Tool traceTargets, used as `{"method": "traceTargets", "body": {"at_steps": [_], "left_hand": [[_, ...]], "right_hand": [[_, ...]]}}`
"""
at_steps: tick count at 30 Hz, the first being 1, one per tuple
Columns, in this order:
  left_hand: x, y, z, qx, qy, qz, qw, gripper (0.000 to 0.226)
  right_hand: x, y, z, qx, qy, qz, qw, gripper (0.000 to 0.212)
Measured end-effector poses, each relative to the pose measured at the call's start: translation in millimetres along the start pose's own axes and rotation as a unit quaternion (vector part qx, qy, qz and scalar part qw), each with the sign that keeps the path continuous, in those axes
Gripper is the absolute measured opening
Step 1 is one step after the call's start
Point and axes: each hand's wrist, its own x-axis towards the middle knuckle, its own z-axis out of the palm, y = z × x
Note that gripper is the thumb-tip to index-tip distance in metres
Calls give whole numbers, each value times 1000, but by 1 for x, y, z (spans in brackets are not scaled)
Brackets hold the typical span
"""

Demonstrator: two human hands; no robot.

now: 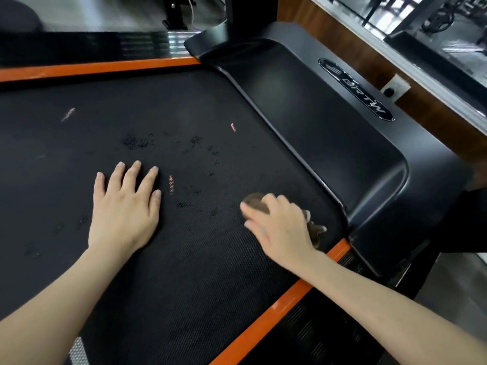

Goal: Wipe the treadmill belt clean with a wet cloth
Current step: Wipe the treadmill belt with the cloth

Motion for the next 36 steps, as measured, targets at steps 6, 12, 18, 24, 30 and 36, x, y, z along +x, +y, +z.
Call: {"method": "traceTargets", "body": {"at_steps": [6,12,18,24,30,36], "left_hand": [[1,0,4,-2,4,-1,1000,58],[9,1,-3,-44,4,-16,999,64],[64,-16,-6,12,0,24,1000,57],[76,-23,9,32,-26,2,999,53],[77,-23,5,34,-33,-1,999,53],[77,-26,7,32,-29,2,999,60]], "right_hand": [[60,66,7,-32,-7,113,993,31],[62,68,21,-18,33,128,991,26],[62,71,28,-30,60,128,989,24],[93,66,23,-49,16,252,966,37],[120,-43,32,-4,16,66,998,31],[153,54,31,-75,-20,119,990,31]]}}
